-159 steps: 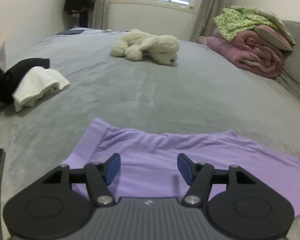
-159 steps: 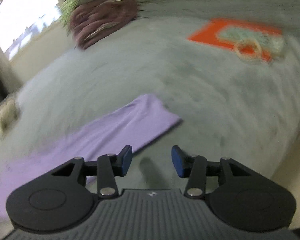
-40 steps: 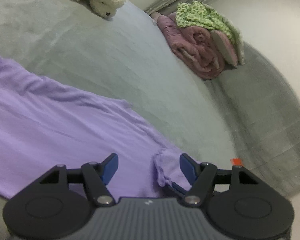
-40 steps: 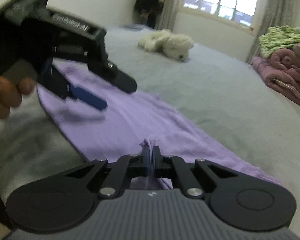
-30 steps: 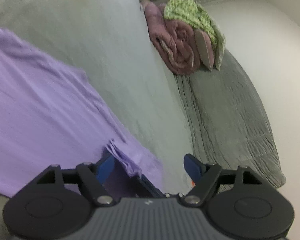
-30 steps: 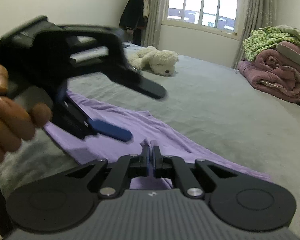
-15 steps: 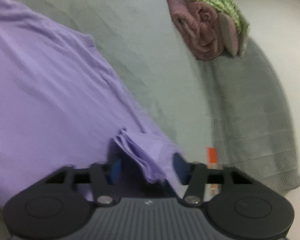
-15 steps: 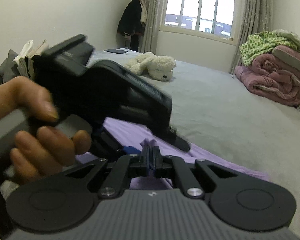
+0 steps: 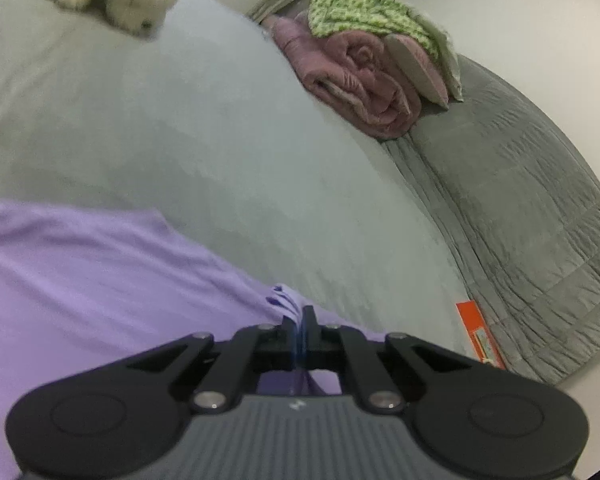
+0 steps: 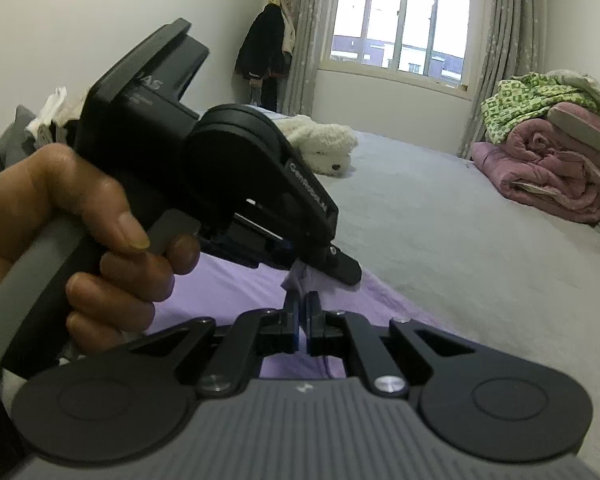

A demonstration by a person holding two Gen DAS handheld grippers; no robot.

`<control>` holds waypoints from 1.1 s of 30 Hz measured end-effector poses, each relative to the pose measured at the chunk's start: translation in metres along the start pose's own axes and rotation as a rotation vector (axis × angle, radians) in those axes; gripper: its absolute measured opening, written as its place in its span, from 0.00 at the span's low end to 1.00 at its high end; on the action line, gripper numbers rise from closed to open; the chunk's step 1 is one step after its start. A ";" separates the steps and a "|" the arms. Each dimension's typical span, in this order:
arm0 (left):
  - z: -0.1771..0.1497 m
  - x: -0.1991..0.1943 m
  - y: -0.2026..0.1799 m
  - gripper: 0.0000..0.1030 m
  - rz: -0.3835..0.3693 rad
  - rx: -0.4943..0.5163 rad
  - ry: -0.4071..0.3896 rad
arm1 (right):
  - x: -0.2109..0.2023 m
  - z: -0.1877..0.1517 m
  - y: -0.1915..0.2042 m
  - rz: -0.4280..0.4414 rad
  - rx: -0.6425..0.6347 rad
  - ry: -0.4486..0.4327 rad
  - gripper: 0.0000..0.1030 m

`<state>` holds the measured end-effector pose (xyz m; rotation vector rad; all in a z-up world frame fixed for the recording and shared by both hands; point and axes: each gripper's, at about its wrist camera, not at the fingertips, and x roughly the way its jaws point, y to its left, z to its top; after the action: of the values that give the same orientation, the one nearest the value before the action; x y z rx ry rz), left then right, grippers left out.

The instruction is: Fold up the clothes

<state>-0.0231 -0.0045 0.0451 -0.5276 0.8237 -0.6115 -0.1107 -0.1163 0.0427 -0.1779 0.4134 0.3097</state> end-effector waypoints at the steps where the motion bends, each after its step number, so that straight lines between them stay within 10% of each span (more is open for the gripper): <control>1: 0.004 -0.003 0.002 0.02 0.003 0.007 -0.006 | 0.002 0.002 0.002 0.012 0.016 -0.002 0.03; 33: 0.051 -0.103 0.135 0.02 0.175 0.060 -0.089 | 0.066 0.035 0.115 0.217 0.165 0.000 0.03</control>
<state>0.0020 0.1705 0.0397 -0.4204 0.7558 -0.4467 -0.0782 0.0169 0.0339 0.0288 0.4569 0.4869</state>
